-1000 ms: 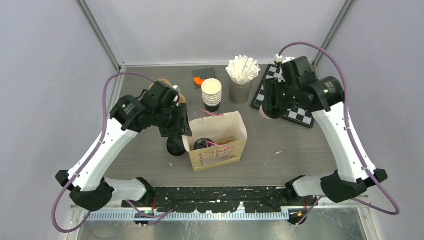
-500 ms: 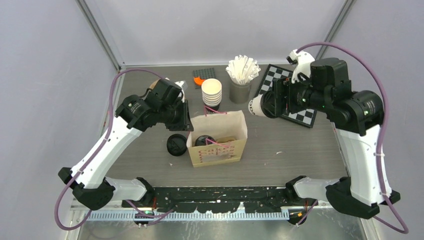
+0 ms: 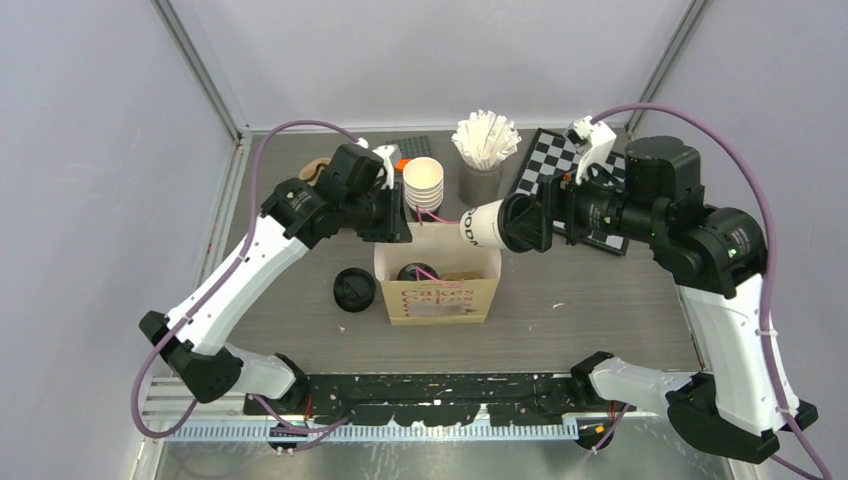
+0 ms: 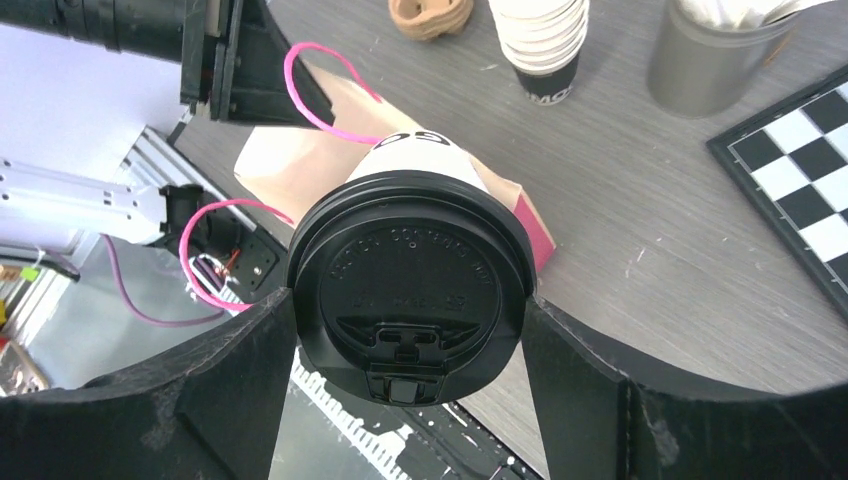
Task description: Pack the takeout coffee
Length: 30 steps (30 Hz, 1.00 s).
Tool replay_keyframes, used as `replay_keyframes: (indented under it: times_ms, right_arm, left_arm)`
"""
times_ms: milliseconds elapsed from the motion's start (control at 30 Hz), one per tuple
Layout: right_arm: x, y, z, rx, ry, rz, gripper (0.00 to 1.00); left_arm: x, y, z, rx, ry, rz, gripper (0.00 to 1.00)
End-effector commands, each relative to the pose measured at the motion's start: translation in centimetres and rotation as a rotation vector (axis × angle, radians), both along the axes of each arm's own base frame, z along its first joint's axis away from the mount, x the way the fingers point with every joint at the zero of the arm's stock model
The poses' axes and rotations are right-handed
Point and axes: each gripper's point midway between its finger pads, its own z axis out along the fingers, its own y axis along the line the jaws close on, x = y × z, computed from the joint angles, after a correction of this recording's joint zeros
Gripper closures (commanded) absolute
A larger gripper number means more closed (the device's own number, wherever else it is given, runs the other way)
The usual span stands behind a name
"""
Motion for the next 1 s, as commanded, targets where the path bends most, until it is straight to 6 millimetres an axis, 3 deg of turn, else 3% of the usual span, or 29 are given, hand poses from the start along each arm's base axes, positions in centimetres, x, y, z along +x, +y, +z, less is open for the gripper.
replay_keyframes:
  times_ms: [0,200,333,467,700,967]
  right_arm:
    - [0.3,1.7,-0.2,0.021,-0.006,0.047,0.29]
    - [0.5,2.6,-1.4,-0.036,0.003,0.069,0.29]
    - [0.9,3.2,-2.5,-0.083,0.004,0.09,0.29]
    - [0.6,4.0,-4.0,-0.14,0.002,0.135,0.29]
    - [0.8,5.3,-5.0,-0.227,-0.03,0.176,0.29]
    - [1.1,6.2,-5.4,-0.319,-0.109,0.196,0.29]
  left_arm:
    - [2.1,-0.3,2.6,-0.051,-0.069,0.035,0.72]
    - [0.7,0.1,5.8,-0.109,-0.047,0.038,0.62]
    - [-0.8,1.0,6.9,-0.121,-0.023,0.052,0.6]
    - [-2.0,2.8,6.3,-0.08,0.022,0.102,0.6]
    - [-3.4,5.3,3.3,0.04,0.114,0.157,0.6]
    - [-2.5,5.3,0.8,0.114,0.181,0.161,0.61]
